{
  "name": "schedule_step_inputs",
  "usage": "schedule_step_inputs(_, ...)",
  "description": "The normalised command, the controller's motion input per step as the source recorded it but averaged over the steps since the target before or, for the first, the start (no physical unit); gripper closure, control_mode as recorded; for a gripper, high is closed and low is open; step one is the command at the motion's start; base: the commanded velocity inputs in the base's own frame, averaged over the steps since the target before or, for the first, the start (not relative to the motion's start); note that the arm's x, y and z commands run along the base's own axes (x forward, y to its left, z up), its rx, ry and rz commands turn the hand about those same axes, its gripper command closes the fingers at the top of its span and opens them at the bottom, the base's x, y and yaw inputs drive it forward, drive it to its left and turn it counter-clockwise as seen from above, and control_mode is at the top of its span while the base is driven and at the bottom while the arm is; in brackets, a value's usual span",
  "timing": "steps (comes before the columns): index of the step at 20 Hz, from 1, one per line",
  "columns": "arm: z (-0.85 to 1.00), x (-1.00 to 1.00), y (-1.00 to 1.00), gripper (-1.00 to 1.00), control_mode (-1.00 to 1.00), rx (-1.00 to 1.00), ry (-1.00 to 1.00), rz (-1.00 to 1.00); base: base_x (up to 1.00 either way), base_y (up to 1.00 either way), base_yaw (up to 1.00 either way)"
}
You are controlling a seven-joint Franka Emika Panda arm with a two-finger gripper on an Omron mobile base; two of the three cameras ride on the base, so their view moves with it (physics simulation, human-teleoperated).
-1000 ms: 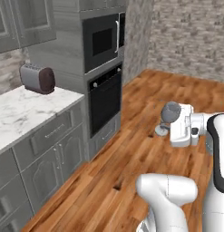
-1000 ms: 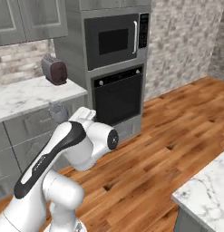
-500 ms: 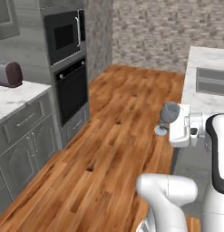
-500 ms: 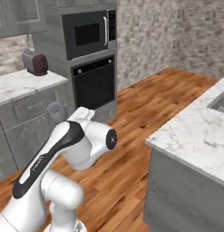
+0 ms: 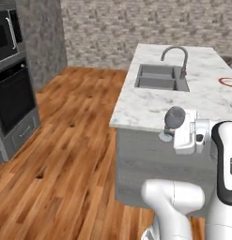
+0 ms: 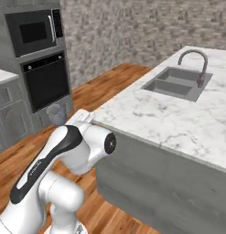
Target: Retrieve the wine glasses from the counter and place one next to each plate.
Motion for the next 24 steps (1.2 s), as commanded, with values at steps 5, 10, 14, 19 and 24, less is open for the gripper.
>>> schedule_step_inputs(5,0.00,0.00,0.00,1.00,1.00,0.00,0.00,0.00,-0.65,-1.00,-0.30)
schedule_step_inputs(10,0.00,0.00,0.00,1.00,1.00,0.00,0.00,0.00,-0.59,-1.00,-0.26)
schedule_step_inputs(14,0.00,0.00,0.00,1.00,1.00,0.00,0.00,0.00,-0.05,-1.00,-0.15)
schedule_step_inputs(19,0.00,0.00,0.00,1.00,1.00,0.00,0.00,0.00,-0.02,-1.00,-0.01)
schedule_step_inputs(24,0.00,0.00,0.00,1.00,1.00,0.00,0.00,0.00,0.28,-1.00,0.01)
